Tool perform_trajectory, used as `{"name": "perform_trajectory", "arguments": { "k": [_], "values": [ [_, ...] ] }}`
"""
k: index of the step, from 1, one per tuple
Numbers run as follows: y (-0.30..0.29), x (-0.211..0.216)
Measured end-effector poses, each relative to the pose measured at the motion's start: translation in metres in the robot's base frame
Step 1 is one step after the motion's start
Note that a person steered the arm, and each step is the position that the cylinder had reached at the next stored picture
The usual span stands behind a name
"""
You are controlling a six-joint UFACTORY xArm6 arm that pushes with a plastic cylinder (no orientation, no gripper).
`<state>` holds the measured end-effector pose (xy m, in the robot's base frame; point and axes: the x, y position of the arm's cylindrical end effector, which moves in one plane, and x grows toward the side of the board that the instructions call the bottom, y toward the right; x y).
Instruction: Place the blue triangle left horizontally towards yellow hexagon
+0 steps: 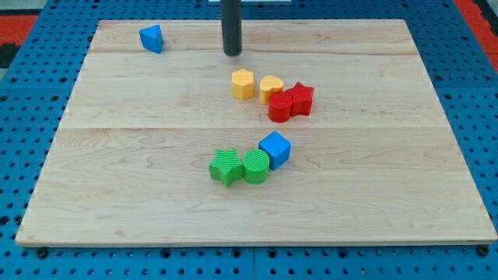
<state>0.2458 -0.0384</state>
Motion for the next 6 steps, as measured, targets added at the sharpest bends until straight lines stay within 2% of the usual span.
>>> {"name": "perform_trajectory", "arguments": {
  "k": [1,3,4,5,6],
  "values": [
    [-0.047,-0.052],
    [-0.151,-0.018],
    [-0.161,-0.018],
    [-0.160,0.049],
    [-0.199,0.092]
  ]
}}
